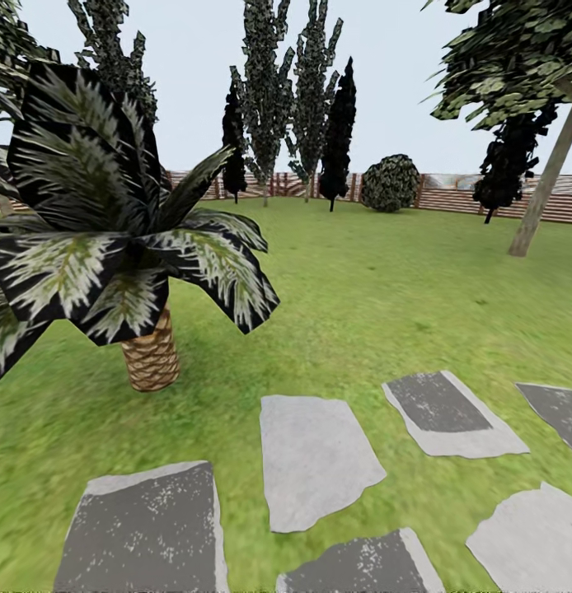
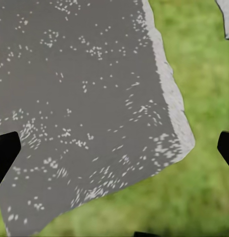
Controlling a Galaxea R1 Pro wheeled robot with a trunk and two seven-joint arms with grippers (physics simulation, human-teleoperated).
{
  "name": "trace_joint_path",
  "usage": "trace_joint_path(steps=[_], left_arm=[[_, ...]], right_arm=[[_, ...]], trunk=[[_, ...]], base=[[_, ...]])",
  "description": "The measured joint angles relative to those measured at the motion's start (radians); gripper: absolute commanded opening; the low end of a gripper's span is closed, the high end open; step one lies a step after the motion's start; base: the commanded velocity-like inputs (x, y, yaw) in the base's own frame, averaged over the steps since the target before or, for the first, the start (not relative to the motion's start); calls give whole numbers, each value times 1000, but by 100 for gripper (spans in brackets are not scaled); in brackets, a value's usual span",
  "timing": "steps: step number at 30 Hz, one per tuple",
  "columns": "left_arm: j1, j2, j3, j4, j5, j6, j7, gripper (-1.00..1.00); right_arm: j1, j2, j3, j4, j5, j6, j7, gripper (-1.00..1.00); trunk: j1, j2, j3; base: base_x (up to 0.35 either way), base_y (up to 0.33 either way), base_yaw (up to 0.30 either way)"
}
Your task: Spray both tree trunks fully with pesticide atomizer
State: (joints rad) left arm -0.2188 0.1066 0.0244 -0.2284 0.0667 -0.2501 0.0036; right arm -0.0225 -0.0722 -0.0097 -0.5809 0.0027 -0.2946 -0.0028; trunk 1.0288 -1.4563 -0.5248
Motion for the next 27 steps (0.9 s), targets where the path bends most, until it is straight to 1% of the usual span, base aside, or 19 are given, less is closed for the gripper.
trace_joint_path(steps=[27], left_arm=[[0, 1, 0, 2, 0, 0, 0, 100]], right_arm=[[0, 0, 1, -1, 0, -2, 0, 100]], trunk=[[104, -189, -128]], base=[[0, 0, 0]])
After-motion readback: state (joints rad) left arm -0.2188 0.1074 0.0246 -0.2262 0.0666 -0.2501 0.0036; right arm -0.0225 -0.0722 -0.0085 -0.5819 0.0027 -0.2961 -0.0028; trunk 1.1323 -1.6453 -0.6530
